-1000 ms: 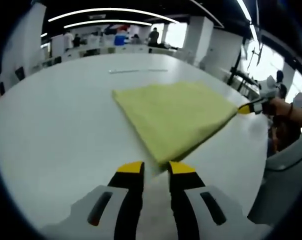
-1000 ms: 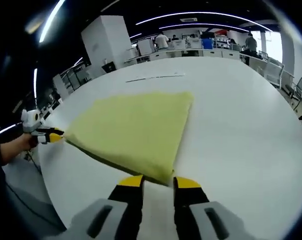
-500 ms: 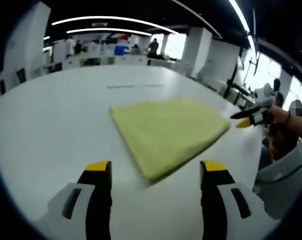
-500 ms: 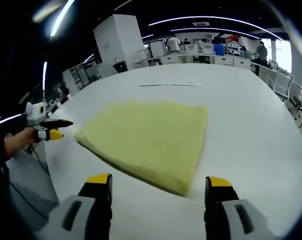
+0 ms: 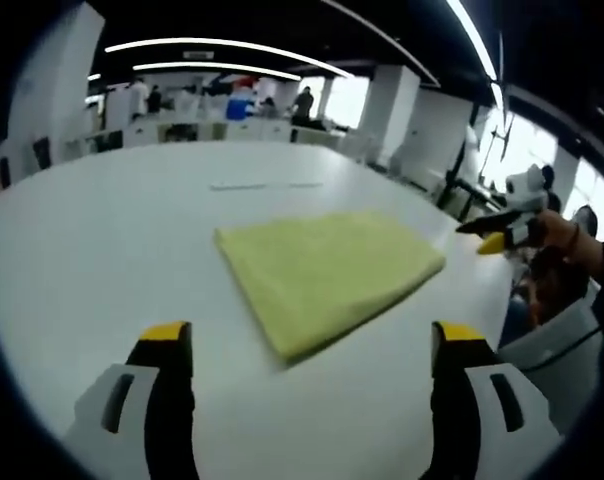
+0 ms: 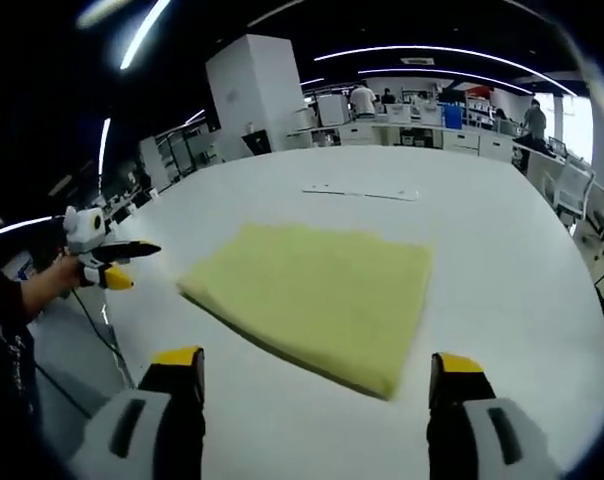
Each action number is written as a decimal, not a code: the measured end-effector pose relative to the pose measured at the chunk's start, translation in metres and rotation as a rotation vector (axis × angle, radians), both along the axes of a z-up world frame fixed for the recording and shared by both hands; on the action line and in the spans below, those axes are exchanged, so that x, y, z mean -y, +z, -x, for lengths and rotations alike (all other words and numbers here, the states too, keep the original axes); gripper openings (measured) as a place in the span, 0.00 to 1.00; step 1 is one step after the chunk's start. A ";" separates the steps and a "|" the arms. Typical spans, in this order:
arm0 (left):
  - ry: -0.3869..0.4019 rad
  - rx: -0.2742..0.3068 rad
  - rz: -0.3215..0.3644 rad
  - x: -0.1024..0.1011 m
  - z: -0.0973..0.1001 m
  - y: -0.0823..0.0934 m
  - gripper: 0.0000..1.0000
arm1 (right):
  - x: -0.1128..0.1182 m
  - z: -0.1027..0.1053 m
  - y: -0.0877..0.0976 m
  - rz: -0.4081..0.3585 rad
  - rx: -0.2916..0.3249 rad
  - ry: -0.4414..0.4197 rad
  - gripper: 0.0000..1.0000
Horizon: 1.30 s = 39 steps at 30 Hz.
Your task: Fold the garment on the visible template until the final outline fits inside the template.
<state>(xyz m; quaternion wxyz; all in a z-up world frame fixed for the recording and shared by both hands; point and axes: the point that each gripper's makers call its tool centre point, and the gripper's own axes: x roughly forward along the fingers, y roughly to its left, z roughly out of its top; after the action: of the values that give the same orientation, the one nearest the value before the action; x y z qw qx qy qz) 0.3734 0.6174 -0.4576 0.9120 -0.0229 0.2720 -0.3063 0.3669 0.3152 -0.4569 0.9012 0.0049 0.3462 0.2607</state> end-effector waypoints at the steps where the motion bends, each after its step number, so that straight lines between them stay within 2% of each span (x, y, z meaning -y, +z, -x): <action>1: 0.003 0.004 -0.002 0.000 0.000 0.002 0.97 | -0.002 0.002 0.002 -0.003 0.001 0.001 0.96; 12: -0.014 0.037 -0.051 0.007 0.011 0.014 0.99 | -0.006 0.011 0.021 0.006 0.051 -0.001 0.99; 15: -0.015 0.068 -0.066 0.007 0.010 0.020 0.99 | -0.005 0.014 0.020 0.031 0.060 0.007 0.99; 19: -0.019 0.069 -0.065 0.008 0.011 0.021 0.99 | -0.003 0.016 0.018 0.040 0.064 0.006 0.99; 23: -0.013 0.060 -0.097 0.007 0.015 0.019 0.99 | -0.002 0.017 0.018 0.040 0.073 0.002 0.99; 29: 0.012 0.065 -0.068 0.005 0.018 0.023 0.99 | -0.002 0.021 0.020 0.045 0.092 0.008 0.99; 39: 0.045 0.075 -0.074 -0.005 0.018 0.027 0.99 | 0.003 0.023 0.017 0.046 0.104 -0.007 0.99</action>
<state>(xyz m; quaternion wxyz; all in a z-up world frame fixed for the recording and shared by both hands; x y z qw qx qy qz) 0.3550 0.6221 -0.4304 0.9284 0.0163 0.2484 -0.2758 0.3442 0.3118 -0.4401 0.9187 -0.0282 0.3050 0.2495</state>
